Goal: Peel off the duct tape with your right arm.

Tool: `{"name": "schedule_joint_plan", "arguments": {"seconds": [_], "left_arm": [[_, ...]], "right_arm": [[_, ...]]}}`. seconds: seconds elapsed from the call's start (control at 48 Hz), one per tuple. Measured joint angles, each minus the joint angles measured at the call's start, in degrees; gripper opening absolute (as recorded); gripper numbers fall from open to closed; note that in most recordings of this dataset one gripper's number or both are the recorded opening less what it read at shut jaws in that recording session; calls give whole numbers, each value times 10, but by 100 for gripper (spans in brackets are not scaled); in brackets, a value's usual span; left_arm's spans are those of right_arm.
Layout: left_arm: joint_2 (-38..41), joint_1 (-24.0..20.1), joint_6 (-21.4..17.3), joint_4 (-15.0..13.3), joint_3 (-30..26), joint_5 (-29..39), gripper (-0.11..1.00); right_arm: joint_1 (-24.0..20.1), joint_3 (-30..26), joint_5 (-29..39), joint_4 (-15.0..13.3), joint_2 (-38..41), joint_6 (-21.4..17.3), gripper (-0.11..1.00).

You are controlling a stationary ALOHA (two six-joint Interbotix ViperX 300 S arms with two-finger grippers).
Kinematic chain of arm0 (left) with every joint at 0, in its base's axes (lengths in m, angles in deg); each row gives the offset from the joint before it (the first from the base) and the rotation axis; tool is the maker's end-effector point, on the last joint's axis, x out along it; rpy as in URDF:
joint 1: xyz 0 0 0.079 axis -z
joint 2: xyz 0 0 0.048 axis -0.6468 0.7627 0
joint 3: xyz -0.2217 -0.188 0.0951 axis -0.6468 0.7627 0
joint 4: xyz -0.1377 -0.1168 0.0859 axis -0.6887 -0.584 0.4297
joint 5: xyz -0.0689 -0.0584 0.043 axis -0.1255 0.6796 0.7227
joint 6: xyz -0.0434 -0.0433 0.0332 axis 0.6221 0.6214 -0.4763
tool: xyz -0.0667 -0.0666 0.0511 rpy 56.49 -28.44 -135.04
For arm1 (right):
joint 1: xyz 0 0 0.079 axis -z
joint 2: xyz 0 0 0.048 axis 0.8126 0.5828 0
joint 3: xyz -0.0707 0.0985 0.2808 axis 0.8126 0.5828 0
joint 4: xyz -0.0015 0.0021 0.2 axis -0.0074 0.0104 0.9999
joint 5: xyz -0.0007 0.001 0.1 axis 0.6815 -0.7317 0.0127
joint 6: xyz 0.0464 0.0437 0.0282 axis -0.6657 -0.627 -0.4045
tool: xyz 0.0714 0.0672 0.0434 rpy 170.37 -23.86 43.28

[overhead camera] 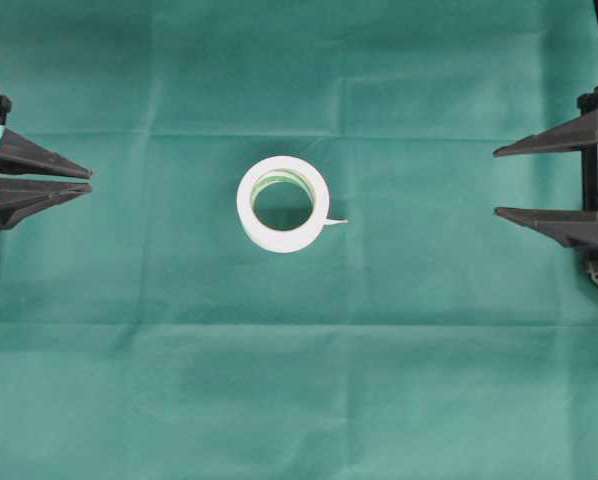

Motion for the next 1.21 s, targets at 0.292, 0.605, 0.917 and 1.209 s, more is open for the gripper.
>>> {"name": "schedule_joint_plan", "arguments": {"seconds": [0.292, 0.605, 0.917, 1.209], "left_arm": [[-1, 21, 0, -4, 28, -25, 0], [-2, 28, 10, -4, 34, -28, 1], [-1, 37, 10, -4, 33, -28, 68], [40, 37, 6, -5, 23, -50, 94]], "right_arm": [[0, 16, -11, 0, 0, -1, -10], [-1, 30, -19, 0, -1, -1, 22], [0, 39, -33, 0, -3, -1, 81], [0, 40, -33, -1, -3, -1, 80]]}}
